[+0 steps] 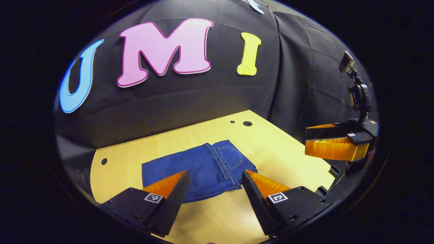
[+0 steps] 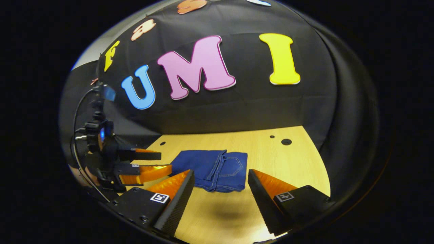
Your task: Grasp the waist and the cuffs of the jeans and fold them to make the two legs overlap; first hold the waist and fold one-third of the jeans toward the cuffs, then hold the cuffs and fold the remaining one-third in the same direction to finish folding.
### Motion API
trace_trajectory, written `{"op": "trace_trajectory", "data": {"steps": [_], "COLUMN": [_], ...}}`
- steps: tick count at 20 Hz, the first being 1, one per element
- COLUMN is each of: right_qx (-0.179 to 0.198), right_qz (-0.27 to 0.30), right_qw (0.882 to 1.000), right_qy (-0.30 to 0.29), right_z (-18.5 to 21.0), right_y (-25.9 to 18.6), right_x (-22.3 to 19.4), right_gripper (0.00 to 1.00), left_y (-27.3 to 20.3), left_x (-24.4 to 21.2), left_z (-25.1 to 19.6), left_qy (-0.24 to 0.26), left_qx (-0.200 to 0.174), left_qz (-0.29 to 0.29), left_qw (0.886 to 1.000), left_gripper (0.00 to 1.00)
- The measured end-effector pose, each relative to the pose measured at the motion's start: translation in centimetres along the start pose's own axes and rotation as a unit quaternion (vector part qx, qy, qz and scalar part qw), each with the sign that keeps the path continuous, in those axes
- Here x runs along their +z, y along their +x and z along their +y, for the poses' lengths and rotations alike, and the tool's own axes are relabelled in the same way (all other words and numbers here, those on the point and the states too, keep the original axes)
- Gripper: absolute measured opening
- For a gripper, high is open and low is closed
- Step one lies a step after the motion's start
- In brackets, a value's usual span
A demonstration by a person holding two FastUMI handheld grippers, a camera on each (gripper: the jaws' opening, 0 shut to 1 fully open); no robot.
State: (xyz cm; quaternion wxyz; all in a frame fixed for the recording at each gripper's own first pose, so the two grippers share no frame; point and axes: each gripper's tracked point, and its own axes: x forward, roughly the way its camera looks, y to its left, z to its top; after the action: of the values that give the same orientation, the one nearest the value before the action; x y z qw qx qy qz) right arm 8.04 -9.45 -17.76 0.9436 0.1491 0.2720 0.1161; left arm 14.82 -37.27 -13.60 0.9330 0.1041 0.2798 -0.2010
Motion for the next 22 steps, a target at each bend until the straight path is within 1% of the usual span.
{"op": "trace_trajectory", "data": {"steps": [3, 5, 7, 8, 9, 11, 12, 13, 16, 19, 22], "right_qx": [-0.015, -0.001, 0.011, 0.010, 0.009, 0.031, 0.035, 0.031, 0.011, -0.004, -0.017], "right_qz": [-0.030, -0.049, -0.076, -0.089, -0.103, -0.126, -0.135, -0.139, -0.151, -0.169, -0.190], "right_qw": [0.999, 0.997, 0.993, 0.990, 0.988, 0.987, 0.987, 0.987, 0.984, 0.980, 0.973], "right_qy": [-0.026, -0.058, -0.095, -0.110, -0.118, -0.095, -0.082, -0.077, -0.092, -0.109, -0.127], "right_z": [2.9, 5.9, 8.5, 9.4, 10.1, 12.6, 13.3, 13.2, 12.5, 12.3, 12.1], "right_y": [-3.7, -6.7, -9.9, -11.4, -12.7, -15.3, -16.3, -17.0, -18.5, -19.3, -19.9], "right_x": [2.2, 3.6, 5.1, 5.5, 6.1, 6.8, 7.0, 7.2, 7.9, 9.0, 10.0], "right_gripper": [0.97, 0.97, 0.97, 0.97, 0.97, 0.97, 0.97, 0.96, 0.96, 0.96, 0.97], "left_y": [-7.3, -13.1, -18.0, -20.2, -22.1, -25.8, -27.0, -28.2, -30.2, -32.0, -33.0], "left_x": [0.5, -0.2, -1.9, -2.9, -3.5, -3.9, -4.0, -4.2, -4.3, -3.3, -2.7], "left_z": [1.2, 1.6, 2.2, 2.3, 2.3, 1.8, 1.5, 1.5, 1.6, 1.9, 2.3], "left_qy": [-0.039, -0.057, -0.060, -0.060, -0.061, -0.066, -0.068, -0.070, -0.085, -0.096, -0.089], "left_qx": [0.055, 0.084, 0.120, 0.134, 0.144, 0.151, 0.150, 0.152, 0.172, 0.182, 0.204], "left_qz": [-0.060, -0.096, -0.111, -0.116, -0.120, -0.147, -0.159, -0.168, -0.171, -0.192, -0.198], "left_qw": [0.996, 0.990, 0.985, 0.982, 0.980, 0.975, 0.973, 0.971, 0.966, 0.959, 0.955], "left_gripper": [0.96, 0.97, 0.97, 0.97, 0.97, 0.97, 0.97, 0.97, 0.96, 0.97, 0.96]}}
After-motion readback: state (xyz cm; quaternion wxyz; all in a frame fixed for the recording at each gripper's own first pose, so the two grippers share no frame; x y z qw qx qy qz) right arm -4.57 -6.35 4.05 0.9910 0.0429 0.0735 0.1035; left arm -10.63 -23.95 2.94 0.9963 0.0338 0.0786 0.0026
